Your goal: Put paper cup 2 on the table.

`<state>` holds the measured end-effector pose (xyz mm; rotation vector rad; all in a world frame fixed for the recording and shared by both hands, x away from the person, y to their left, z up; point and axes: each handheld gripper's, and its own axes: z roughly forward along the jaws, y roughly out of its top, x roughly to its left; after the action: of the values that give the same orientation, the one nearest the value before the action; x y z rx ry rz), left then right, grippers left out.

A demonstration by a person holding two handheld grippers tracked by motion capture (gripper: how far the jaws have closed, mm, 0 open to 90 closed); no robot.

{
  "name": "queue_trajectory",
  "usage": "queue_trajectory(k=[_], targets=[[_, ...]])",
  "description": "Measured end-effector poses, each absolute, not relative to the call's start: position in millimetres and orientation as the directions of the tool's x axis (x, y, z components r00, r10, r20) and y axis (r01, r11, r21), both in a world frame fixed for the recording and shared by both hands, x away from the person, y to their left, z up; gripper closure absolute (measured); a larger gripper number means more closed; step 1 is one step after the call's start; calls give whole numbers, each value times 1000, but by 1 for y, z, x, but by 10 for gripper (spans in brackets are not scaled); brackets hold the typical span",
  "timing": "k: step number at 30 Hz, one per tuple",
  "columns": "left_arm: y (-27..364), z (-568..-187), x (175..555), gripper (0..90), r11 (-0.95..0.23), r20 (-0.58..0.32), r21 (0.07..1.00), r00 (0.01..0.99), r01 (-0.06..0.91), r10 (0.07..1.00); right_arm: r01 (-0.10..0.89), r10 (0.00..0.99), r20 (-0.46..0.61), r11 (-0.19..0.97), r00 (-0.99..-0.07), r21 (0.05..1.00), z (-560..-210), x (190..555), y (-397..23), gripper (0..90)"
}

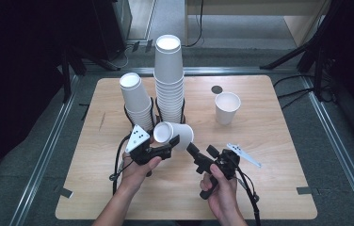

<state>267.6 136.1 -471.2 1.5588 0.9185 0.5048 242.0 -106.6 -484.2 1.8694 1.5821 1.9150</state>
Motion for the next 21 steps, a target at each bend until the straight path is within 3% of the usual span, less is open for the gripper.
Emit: queue_trajectory(k=[8, 21], targets=[[128, -475, 266, 242, 4, -166, 967, 611, 257, 774, 670, 432, 897, -637, -99, 381, -487, 243, -108, 0], [122, -478, 264, 241, 16, -172, 969, 623, 248, 763, 706, 167, 976, -708, 138, 22, -491, 245, -98, 0]])
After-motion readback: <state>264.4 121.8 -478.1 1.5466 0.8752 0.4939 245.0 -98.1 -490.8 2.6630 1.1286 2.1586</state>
